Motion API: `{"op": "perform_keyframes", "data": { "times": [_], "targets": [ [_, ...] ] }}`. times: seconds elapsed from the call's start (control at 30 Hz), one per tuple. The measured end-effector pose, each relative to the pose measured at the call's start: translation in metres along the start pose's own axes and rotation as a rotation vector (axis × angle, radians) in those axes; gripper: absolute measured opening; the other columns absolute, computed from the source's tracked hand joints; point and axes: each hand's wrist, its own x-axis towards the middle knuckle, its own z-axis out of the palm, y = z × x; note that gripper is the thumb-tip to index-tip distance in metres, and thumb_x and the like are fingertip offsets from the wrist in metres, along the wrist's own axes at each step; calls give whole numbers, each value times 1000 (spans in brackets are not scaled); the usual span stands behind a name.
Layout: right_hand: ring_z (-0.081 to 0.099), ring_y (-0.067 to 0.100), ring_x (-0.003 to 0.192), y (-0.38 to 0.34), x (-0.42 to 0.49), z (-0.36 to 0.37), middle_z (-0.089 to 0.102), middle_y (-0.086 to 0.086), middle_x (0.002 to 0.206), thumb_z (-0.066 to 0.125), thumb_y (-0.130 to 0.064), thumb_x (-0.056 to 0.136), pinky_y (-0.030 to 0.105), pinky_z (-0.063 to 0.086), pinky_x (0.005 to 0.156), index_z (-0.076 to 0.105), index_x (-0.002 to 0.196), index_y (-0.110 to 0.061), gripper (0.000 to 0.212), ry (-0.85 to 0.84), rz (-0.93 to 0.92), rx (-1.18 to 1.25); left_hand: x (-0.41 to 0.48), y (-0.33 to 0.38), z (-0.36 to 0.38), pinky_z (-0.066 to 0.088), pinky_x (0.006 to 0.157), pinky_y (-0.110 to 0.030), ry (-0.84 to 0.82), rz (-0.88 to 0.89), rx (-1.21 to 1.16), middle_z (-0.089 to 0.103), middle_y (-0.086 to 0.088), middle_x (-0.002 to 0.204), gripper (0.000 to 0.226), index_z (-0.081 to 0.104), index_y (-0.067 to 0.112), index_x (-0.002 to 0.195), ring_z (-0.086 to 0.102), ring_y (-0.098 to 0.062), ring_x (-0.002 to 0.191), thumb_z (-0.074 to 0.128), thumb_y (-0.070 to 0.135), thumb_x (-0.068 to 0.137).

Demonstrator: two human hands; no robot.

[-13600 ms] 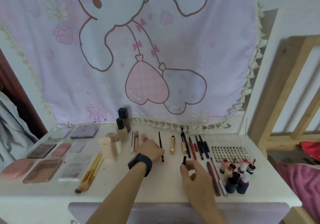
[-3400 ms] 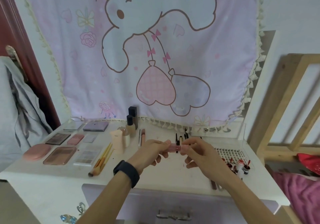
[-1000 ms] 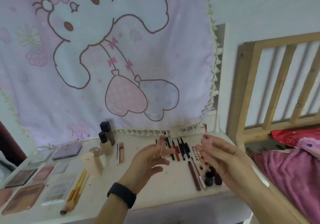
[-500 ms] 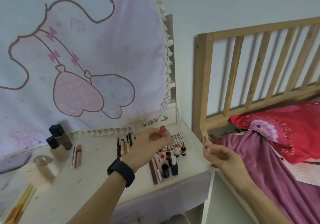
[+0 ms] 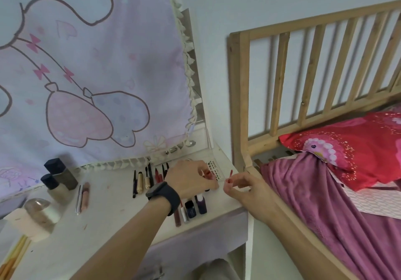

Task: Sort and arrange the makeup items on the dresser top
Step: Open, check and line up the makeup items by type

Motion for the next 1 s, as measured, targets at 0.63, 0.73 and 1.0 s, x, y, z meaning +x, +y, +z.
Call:
{"op": "perform_keyframes", "data": {
  "times": [0.63,0.73,1.0],
  "targets": [
    [52,1,103,8,15,16,63,-35,87,63,-62,82,43,46,98,64,94,-57,13,-50,-31,-379,7,16,30,28,94,-44,16,-164,452,53,1,107,29,70,28,91,39,-24,109,64,52,75],
    [50,2,106,12,16,17,62,-36,90,62,-62,84,46,50,95,67,105,-51,24,-72,-4,-357,8,16,30,28,95,-45,27,-159,471,53,1,105,25,69,27,89,41,-24,109,63,48,77],
    [41,-3,109,22,14,20,63,-38,90,56,-71,84,33,25,102,57,101,-54,24,-34,-39,-416,7,16,31,29,95,-45,50,-137,516,53,1,100,21,66,24,85,42,-24,107,63,45,80]
  ]
}}
